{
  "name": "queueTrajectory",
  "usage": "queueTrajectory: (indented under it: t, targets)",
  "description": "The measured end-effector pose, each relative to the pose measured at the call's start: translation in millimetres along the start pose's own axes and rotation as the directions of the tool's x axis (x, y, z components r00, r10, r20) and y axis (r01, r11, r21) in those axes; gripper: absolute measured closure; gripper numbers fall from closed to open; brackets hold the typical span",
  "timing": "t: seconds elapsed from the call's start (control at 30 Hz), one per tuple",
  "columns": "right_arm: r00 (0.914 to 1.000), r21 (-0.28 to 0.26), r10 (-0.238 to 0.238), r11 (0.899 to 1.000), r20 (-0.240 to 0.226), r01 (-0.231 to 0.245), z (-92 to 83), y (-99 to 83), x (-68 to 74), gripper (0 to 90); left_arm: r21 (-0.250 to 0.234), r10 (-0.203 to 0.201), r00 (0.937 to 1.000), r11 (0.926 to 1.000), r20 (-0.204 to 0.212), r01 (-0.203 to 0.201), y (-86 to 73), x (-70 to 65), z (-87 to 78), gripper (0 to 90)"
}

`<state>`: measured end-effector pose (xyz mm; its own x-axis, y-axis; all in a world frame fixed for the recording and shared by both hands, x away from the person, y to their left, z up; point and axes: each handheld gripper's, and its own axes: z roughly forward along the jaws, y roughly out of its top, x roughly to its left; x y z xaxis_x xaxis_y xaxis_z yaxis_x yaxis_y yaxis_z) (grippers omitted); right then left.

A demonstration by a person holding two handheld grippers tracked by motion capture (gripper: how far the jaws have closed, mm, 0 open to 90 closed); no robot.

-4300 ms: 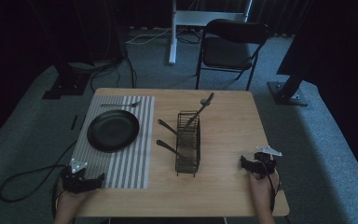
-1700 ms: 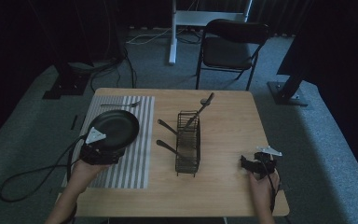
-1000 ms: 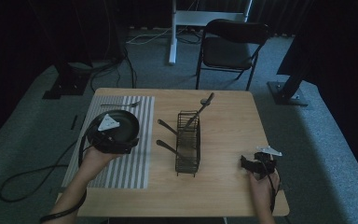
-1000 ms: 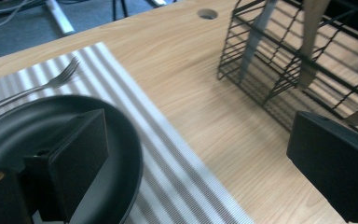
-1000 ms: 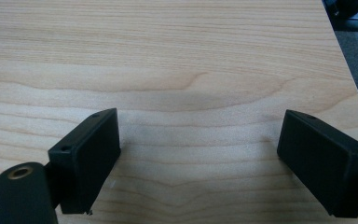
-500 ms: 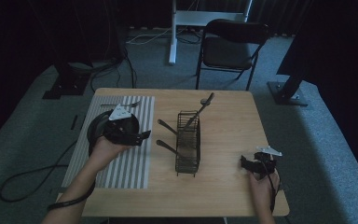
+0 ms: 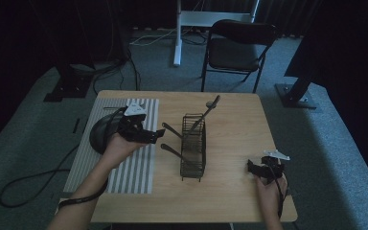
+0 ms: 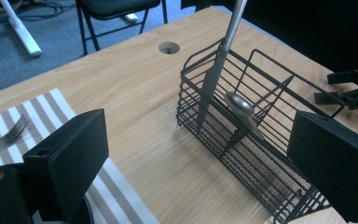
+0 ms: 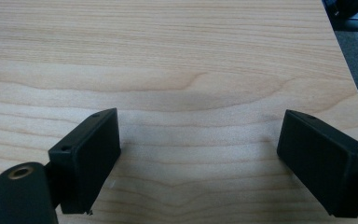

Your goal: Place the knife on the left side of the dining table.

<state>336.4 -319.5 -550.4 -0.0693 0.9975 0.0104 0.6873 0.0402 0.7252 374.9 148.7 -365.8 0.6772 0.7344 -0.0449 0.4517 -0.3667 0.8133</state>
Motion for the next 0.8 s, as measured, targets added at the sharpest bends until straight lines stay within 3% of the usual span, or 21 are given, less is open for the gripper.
queueTrajectory:
  t: [0.17,0.23,0.33,0.67,0.7,0.8]
  targets:
    - [1.0000,0.000,0.000,1.000,0.000,0.000,0.0,0.0,0.0,12.3,0.025,-0.011,0.9999,0.9996,0.013,0.010,3.4,-1.1,13.7,6.0]
    - [1.0000,0.000,0.000,1.000,0.000,0.000,0.0,0.0,0.0,12.3,0.023,-0.018,0.9998,0.9996,0.011,0.017,4.0,-1.5,17.4,13.9]
    - [1.0000,0.000,0.000,1.000,0.000,0.000,0.0,0.0,0.0,12.2,0.026,-0.021,0.9996,0.9995,0.020,0.020,4.5,-2.5,21.5,16.2]
    - [1.0000,0.000,0.000,1.000,0.000,0.000,0.0,0.0,0.0,12.2,0.034,-0.037,0.9986,0.9988,0.037,0.036,5.7,-4.8,23.6,36.9]
    - [1.0000,0.000,0.000,1.000,0.000,0.000,0.0,0.0,0.0,12.3,0.036,-0.048,0.9969,0.9983,0.062,0.046,5.9,-4.5,23.3,41.1]
    - [1.0000,0.000,0.000,1.000,0.000,0.000,0.0,0.0,0.0,12.3,0.040,-0.048,0.9965,0.9982,0.069,0.046,6.3,-5.3,24.0,48.5]
